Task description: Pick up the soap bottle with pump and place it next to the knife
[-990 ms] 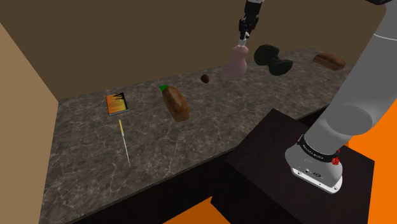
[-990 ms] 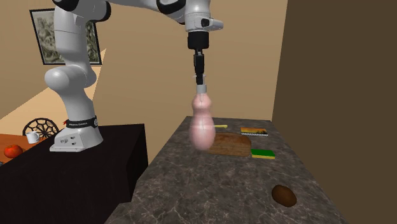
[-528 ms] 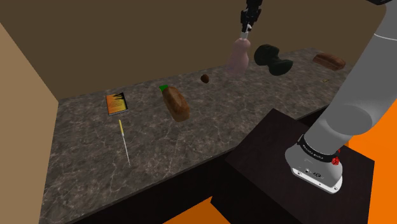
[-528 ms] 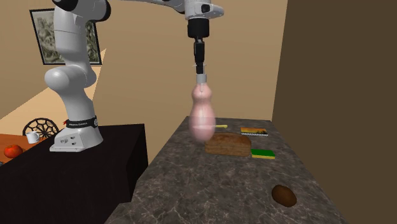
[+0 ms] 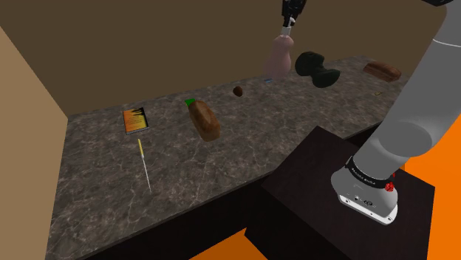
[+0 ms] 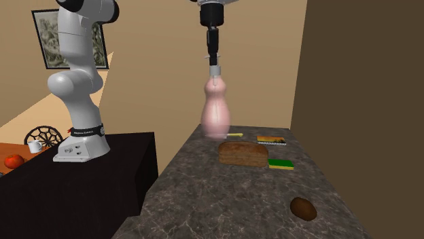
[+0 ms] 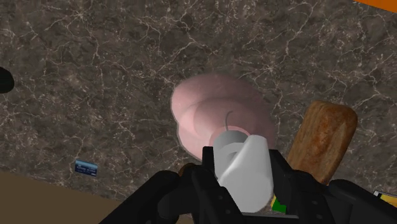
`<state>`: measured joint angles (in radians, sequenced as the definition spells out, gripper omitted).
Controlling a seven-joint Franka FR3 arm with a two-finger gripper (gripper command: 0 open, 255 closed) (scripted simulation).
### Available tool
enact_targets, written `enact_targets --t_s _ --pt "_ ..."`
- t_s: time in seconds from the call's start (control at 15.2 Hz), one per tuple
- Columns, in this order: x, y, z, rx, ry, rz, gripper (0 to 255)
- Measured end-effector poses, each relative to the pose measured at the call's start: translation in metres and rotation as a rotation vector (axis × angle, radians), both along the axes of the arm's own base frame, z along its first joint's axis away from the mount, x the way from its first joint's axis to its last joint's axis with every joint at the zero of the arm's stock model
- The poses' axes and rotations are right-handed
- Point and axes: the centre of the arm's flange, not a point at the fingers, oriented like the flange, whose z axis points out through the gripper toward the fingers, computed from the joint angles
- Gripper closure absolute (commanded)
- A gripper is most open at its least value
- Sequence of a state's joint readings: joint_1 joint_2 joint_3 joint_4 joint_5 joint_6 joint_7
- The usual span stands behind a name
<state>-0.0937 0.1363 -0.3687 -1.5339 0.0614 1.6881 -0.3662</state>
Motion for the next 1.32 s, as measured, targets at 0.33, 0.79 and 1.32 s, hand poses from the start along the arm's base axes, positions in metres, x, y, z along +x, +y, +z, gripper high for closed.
enact_targets --t_s 0.33,0.79,1.32 --pt "-0.001 0.0 0.025 0.0 0.0 0.0 255" --pt "-0.006 0.053 0.04 0.0 0.0 0.002 255" --pt "-0.01 0.157 0.043 0.0 0.0 0.002 255"
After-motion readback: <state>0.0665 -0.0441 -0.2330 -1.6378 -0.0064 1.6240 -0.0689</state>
